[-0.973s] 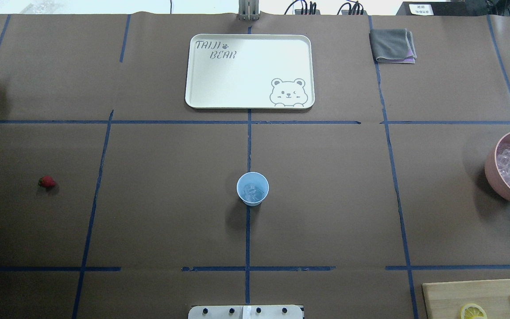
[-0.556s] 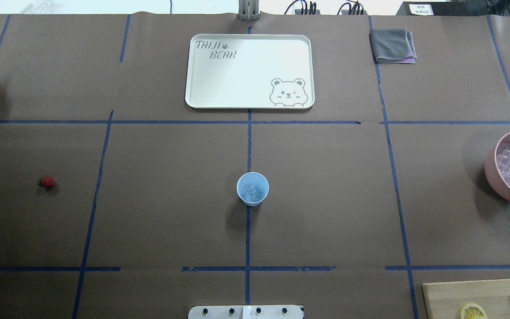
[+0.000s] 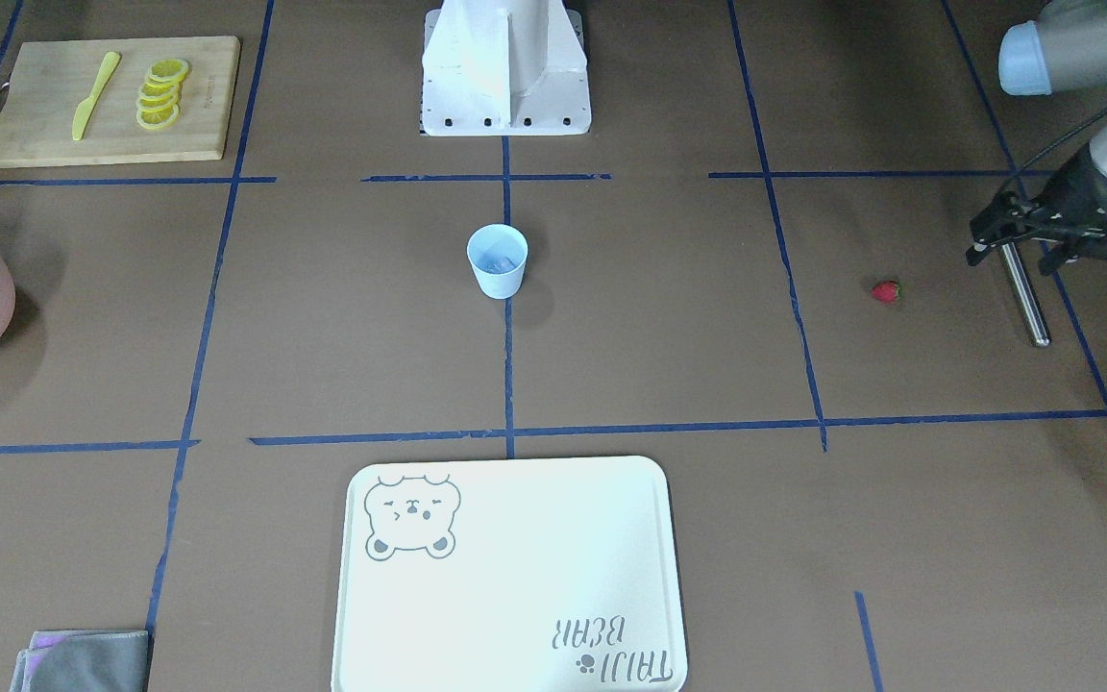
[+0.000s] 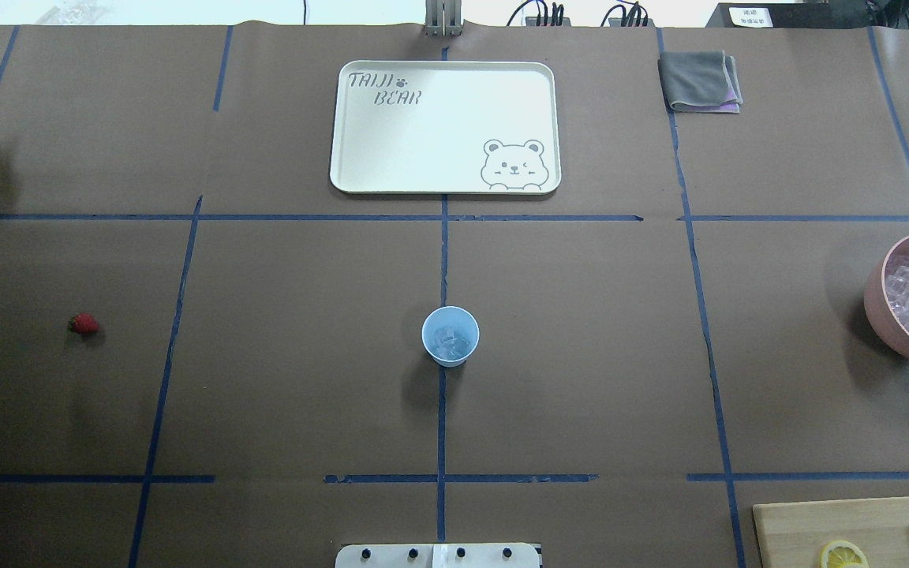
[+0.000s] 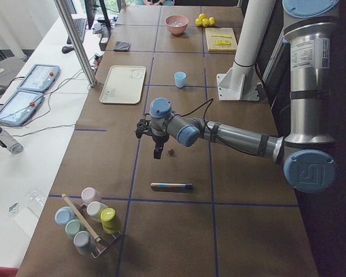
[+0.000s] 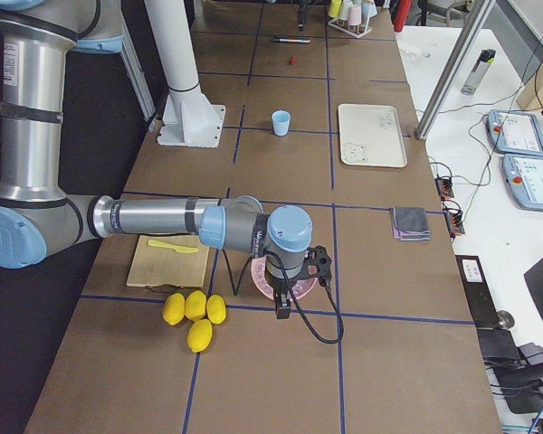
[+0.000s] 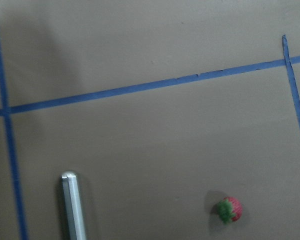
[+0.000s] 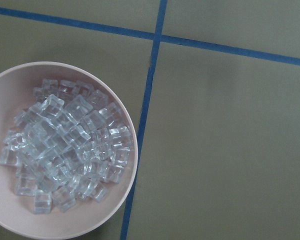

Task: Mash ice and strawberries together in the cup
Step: 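Move the left gripper toward the red strawberry, then lower the left gripper onto the red strawberry and close it, then carry the strawberry with the left gripper over the blue cup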

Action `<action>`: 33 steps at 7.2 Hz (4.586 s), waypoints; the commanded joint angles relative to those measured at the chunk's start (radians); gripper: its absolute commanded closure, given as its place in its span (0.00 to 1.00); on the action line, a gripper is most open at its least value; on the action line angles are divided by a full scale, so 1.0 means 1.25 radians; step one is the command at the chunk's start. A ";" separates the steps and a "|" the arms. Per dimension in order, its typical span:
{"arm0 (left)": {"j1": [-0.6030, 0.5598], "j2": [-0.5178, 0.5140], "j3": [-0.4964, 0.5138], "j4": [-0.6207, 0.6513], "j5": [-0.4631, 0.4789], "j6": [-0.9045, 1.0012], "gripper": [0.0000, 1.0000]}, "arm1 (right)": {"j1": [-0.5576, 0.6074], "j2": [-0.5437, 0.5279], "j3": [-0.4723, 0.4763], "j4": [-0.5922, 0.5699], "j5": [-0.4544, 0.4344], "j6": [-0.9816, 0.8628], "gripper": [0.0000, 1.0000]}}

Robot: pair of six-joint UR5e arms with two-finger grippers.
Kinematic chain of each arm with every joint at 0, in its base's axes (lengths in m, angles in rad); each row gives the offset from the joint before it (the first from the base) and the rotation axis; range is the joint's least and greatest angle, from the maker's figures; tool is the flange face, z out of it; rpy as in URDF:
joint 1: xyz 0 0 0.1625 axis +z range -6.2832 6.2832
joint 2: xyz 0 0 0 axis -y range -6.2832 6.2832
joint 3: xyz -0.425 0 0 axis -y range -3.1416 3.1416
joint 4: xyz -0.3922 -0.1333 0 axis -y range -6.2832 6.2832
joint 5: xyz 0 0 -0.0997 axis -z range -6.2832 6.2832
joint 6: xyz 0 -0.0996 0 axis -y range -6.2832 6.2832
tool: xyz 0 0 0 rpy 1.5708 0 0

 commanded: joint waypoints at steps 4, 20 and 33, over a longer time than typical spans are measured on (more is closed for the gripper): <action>0.192 -0.024 0.090 -0.158 0.122 -0.202 0.00 | 0.000 -0.002 -0.002 0.000 -0.001 -0.001 0.01; 0.198 -0.229 -0.241 0.368 0.118 -0.207 1.00 | 0.000 -0.021 -0.001 0.032 -0.003 -0.001 0.01; 0.462 -0.761 0.068 0.503 0.246 -0.601 1.00 | 0.000 -0.027 -0.001 0.053 0.000 0.000 0.01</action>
